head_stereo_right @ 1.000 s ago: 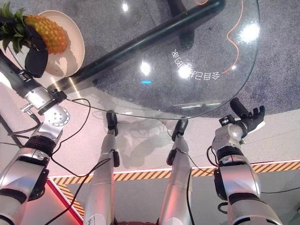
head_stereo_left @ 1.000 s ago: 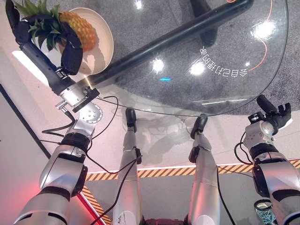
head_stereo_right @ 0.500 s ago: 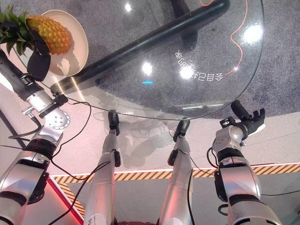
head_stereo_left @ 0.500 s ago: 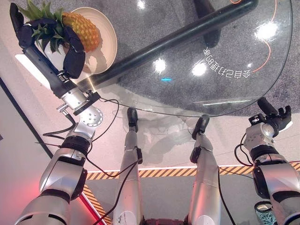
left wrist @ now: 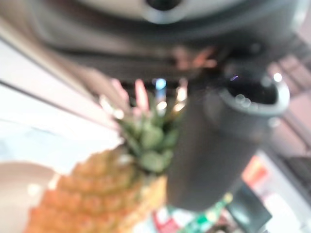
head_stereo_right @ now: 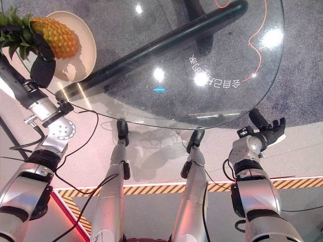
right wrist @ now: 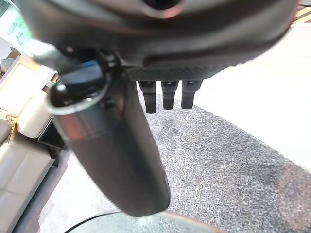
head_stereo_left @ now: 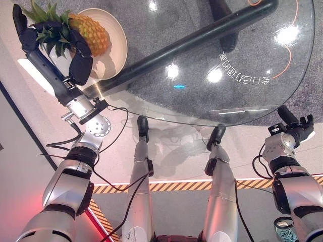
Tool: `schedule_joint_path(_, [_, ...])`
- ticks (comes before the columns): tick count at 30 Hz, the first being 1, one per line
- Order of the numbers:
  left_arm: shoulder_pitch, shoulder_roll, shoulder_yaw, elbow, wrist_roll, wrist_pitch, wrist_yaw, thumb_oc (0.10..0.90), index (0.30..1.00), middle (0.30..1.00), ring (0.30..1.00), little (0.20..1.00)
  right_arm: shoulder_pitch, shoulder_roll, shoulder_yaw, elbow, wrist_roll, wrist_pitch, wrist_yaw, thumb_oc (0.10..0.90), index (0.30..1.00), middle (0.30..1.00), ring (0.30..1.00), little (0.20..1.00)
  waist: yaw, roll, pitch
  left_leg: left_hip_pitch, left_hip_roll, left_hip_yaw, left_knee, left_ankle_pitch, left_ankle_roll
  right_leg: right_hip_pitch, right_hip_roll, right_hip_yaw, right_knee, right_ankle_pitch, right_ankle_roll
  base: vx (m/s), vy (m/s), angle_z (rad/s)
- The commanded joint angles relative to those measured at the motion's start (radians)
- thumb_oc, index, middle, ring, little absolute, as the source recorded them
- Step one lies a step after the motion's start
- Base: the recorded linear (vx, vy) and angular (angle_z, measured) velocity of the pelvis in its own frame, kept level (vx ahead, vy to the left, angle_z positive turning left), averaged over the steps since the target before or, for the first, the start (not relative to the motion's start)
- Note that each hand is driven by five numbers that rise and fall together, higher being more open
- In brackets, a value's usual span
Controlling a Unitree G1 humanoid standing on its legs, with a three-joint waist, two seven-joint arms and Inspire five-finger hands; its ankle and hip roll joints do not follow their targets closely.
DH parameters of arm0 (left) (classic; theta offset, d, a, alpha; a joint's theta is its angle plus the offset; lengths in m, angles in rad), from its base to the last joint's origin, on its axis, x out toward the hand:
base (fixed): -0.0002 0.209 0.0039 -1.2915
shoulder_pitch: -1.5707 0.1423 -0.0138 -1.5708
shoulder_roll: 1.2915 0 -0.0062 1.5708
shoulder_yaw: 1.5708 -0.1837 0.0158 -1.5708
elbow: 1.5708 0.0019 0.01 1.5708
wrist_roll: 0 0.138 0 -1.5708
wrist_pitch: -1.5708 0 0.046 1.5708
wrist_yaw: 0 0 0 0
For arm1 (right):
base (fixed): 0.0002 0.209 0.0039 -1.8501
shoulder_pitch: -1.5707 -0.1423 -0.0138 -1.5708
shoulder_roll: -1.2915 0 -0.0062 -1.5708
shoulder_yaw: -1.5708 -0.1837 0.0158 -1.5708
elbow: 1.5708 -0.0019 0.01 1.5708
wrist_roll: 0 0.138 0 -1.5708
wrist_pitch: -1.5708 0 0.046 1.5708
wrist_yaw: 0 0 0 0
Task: Pick up the fruit to the plate
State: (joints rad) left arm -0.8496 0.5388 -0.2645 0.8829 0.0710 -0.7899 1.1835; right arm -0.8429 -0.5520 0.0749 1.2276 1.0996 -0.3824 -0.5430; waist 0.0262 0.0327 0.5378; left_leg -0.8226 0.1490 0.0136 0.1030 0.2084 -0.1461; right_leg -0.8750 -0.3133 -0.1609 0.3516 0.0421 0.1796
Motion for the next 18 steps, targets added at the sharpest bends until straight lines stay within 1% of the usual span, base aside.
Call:
schedule_joint_path(1, [-0.002, 0.018, 0.032, 0.005, -0.01, 0.001, 0.011, 0.8, 0.9, 0.9, 0.9, 0.9, 0.047, -0.088, -0.034, 0.0, 0.015, -0.084, -0.01, 0.8, 0.9, 0.9, 0.9, 0.9, 0.013, -0.009, -0.018, -0.011, -0.025, -0.049, 0.127, -0.122, 0.002, 0.022, 0.056, -0.032, -0.041, 0.032, -0.011, 0.0, 0.0, 0.0])
schedule_joint_path(10, [0.029, 0.01, 0.034, 0.003, -0.053, -0.007, -0.025, 0.8, 0.9, 0.9, 0.9, 0.9, 0.057, -0.094, -0.04, -0.012, 0.012, -0.083, -0.013, 0.8, 0.9, 0.9, 0.9, 0.9, 0.019, -0.004, -0.018, -0.005, -0.021, -0.041, 0.114, -0.118, 0.0, 0.027, 0.05, -0.042, -0.039, 0.027, -0.01, 0.0, 0.0, 0.0])
schedule_joint_path(11, [0.033, 0.008, 0.033, 0.003, -0.051, -0.006, -0.024, 0.8, 0.9, 0.9, 0.9, 0.9, 0.059, -0.093, -0.038, -0.011, 0.012, -0.084, -0.013, 0.8, 0.9, 0.9, 0.9, 0.9, 0.019, -0.004, -0.018, 0.003, -0.02, -0.04, 0.115, -0.125, -0.001, 0.034, 0.05, -0.041, -0.036, 0.02, -0.008, 0.0, 0.0, 0.0])
schedule_joint_path(12, [0.033, 0.004, 0.033, 0.003, -0.053, -0.001, -0.025, 0.8, 0.9, 0.9, 0.9, 0.9, 0.054, -0.093, -0.04, -0.011, 0.012, -0.085, -0.012, 0.8, 0.9, 0.9, 0.9, 0.9, 0.019, -0.004, -0.018, -0.006, -0.021, -0.041, 0.115, -0.118, 0.001, 0.025, 0.049, -0.042, -0.038, 0.028, -0.01, 0.0, 0.0, 0.0])
schedule_joint_path(16, [0.043, 0.002, 0.035, 0.009, -0.068, 0.011, -0.041, 0.8, 0.9, 0.9, 0.9, 0.9, 0.057, -0.095, -0.039, -0.012, 0.012, -0.083, -0.015, 0.8, 0.9, 0.9, 0.9, 0.9, 0.02, -0.003, -0.018, -0.002, -0.021, -0.04, 0.12, -0.127, 0.0, 0.027, 0.049, -0.04, -0.032, 0.019, -0.008, 0.0, 0.0, 0.0])
schedule_joint_path(17, [0.039, 0.003, 0.036, 0.009, -0.068, 0.011, -0.041, 0.8, 0.9, 0.9, 0.9, 0.9, 0.053, -0.096, -0.04, -0.013, 0.012, -0.083, -0.015, 0.8, 0.9, 0.9, 0.9, 0.9, 0.019, -0.003, -0.018, -0.01, -0.022, -0.041, 0.118, -0.119, 0.001, 0.021, 0.048, -0.041, -0.036, 0.027, -0.01, 0.0, 0.0, 0.0])
schedule_joint_path(18, [0.045, 0.001, 0.034, 0.01, -0.068, 0.012, -0.043, 0.8, 0.9, 0.9, 0.9, 0.9, 0.056, -0.095, -0.039, -0.012, 0.012, -0.082, -0.016, 0.8, 0.9, 0.9, 0.9, 0.9, 0.02, -0.002, -0.018, -0.003, -0.022, -0.041, 0.12, -0.127, 0.0, 0.026, 0.049, -0.04, -0.032, 0.02, -0.008, 0.0, 0.0, 0.0])
